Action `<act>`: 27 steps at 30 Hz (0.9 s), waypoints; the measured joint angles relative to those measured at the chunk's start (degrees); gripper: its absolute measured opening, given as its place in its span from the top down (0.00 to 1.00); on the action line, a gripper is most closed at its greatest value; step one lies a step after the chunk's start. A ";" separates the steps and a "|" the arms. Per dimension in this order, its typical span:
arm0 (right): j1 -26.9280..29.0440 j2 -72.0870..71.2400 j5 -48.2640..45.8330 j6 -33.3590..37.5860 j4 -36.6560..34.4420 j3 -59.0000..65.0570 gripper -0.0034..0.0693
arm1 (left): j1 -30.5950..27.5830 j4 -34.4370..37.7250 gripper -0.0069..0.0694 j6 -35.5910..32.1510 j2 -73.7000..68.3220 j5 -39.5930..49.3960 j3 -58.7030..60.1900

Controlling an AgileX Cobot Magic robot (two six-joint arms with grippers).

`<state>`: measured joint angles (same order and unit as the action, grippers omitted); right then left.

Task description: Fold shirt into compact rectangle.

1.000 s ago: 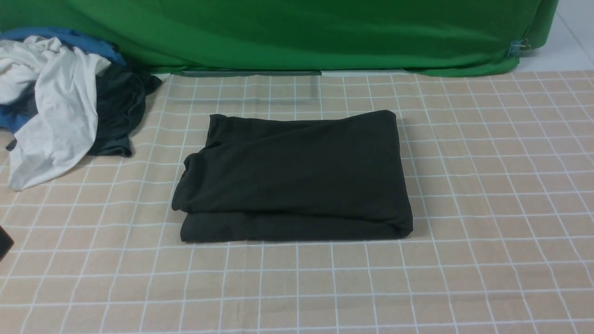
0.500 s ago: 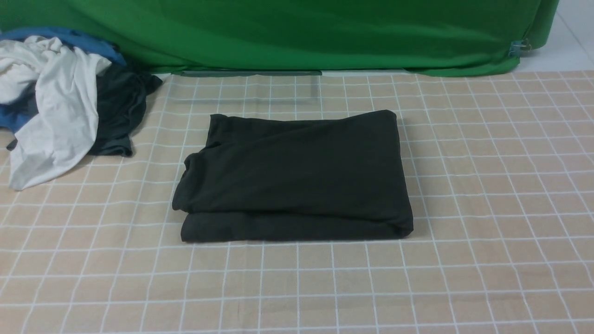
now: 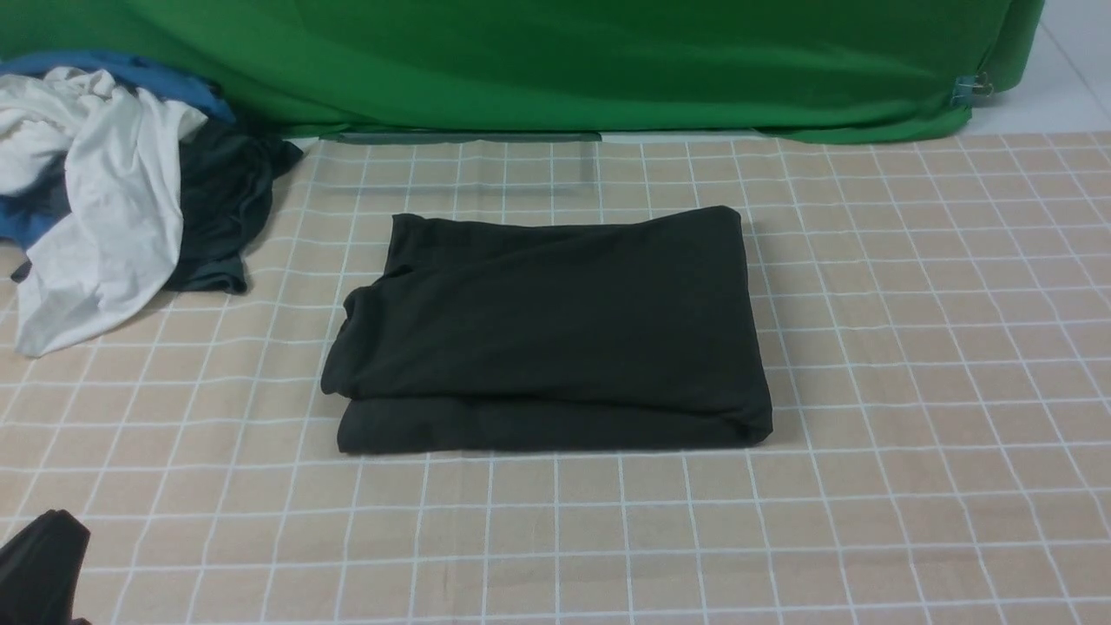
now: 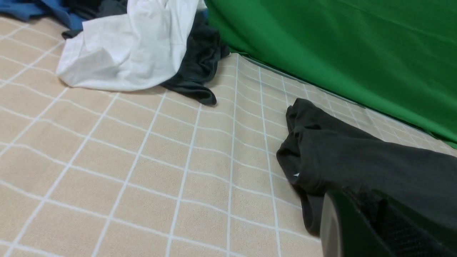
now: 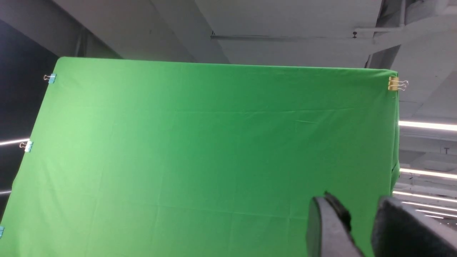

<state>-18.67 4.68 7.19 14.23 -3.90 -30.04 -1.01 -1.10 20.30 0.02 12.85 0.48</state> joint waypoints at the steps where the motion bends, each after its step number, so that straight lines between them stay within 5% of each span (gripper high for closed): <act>1: 0.00 0.00 0.00 0.00 0.00 0.07 0.63 | 0.00 0.00 0.85 0.00 0.00 0.00 0.00; 27: 0.00 -0.11 -0.82 2.53 0.41 0.07 0.63 | 0.00 0.00 0.85 0.00 0.06 -0.18 0.00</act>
<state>-18.67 4.57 6.37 16.76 -3.49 -29.97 -1.01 -1.10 20.30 0.08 12.67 0.48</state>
